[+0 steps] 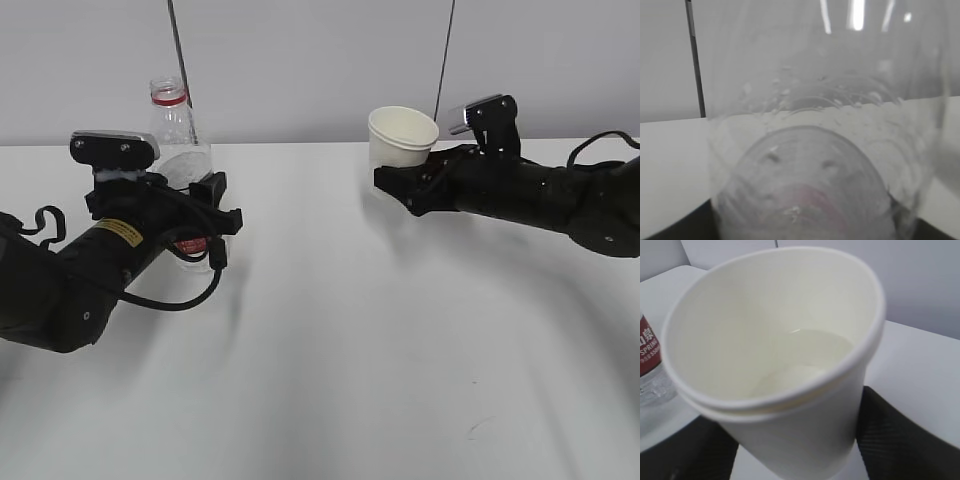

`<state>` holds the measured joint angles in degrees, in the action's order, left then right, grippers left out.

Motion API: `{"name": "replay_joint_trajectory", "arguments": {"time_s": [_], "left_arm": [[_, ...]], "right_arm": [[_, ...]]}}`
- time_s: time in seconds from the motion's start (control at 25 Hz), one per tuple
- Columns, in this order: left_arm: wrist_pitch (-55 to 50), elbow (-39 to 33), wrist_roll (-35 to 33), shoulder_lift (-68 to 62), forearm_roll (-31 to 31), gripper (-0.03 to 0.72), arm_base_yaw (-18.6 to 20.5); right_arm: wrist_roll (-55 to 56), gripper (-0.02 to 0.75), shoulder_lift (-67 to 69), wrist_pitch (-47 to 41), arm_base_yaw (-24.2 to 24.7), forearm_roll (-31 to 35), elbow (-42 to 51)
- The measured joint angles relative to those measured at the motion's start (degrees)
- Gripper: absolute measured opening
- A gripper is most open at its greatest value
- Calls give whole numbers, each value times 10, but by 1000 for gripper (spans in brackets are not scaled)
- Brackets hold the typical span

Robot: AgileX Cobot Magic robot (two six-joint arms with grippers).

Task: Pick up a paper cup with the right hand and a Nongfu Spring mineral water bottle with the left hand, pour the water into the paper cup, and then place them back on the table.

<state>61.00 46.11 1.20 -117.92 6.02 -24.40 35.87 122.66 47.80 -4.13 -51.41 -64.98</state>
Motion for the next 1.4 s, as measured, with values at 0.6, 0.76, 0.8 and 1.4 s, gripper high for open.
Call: {"name": "replay_joint_trajectory", "arguments": {"time_s": [0.6, 0.76, 0.8, 1.4], "left_arm": [[0, 0, 0, 0, -1, 347, 0], [0, 0, 0, 0, -1, 347, 0], [0, 0, 0, 0, -1, 347, 0], [0, 0, 0, 0, -1, 347, 0]], "right_arm": [[-23, 500, 1, -8, 27, 15, 0], [-56, 500, 1, -13, 27, 15, 0], [-60, 500, 1, -19, 27, 16, 0], [-70, 499, 43, -53, 27, 37, 4]]}}
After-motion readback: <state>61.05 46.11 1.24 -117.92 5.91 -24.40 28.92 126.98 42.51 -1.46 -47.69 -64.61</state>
